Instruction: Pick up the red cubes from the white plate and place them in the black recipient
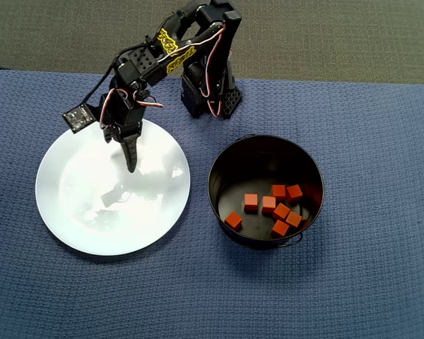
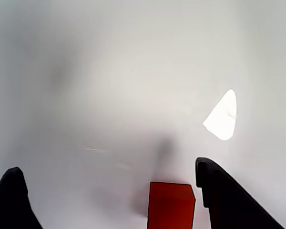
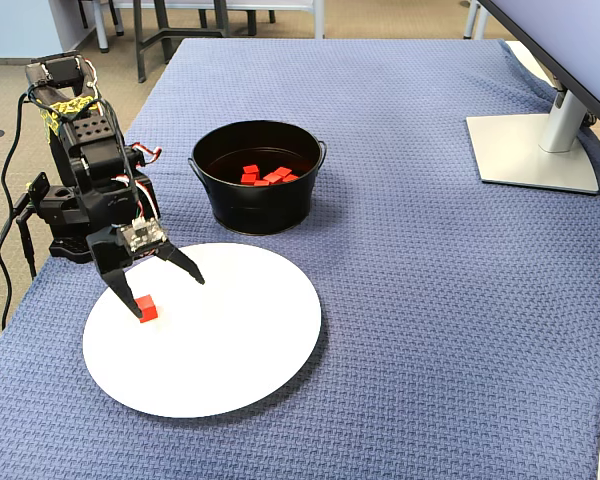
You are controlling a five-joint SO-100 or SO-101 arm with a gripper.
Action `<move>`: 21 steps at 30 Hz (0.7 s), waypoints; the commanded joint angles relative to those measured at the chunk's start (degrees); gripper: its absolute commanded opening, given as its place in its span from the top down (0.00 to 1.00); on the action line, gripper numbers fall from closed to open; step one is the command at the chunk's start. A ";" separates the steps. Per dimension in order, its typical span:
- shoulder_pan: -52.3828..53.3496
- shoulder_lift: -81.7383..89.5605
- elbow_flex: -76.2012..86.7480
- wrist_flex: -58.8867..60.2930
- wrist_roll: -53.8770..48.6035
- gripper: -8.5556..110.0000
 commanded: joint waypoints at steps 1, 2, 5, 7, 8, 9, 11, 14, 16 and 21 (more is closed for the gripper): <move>1.41 0.79 2.55 -3.25 -0.88 0.59; 1.49 1.05 3.08 -3.34 -0.88 0.59; 1.58 0.88 3.96 -3.34 -0.79 0.59; 1.67 0.70 4.75 -3.34 -0.97 0.60; 1.76 0.70 5.19 -3.69 -0.97 0.60; 1.76 0.79 5.45 -3.78 -0.88 0.60; 1.85 0.97 5.62 -3.69 -0.79 0.60; 2.11 1.05 5.80 -3.08 -0.97 0.61; 2.11 1.05 5.98 -3.08 -0.53 0.61; 1.93 1.41 7.38 -3.16 -0.44 0.66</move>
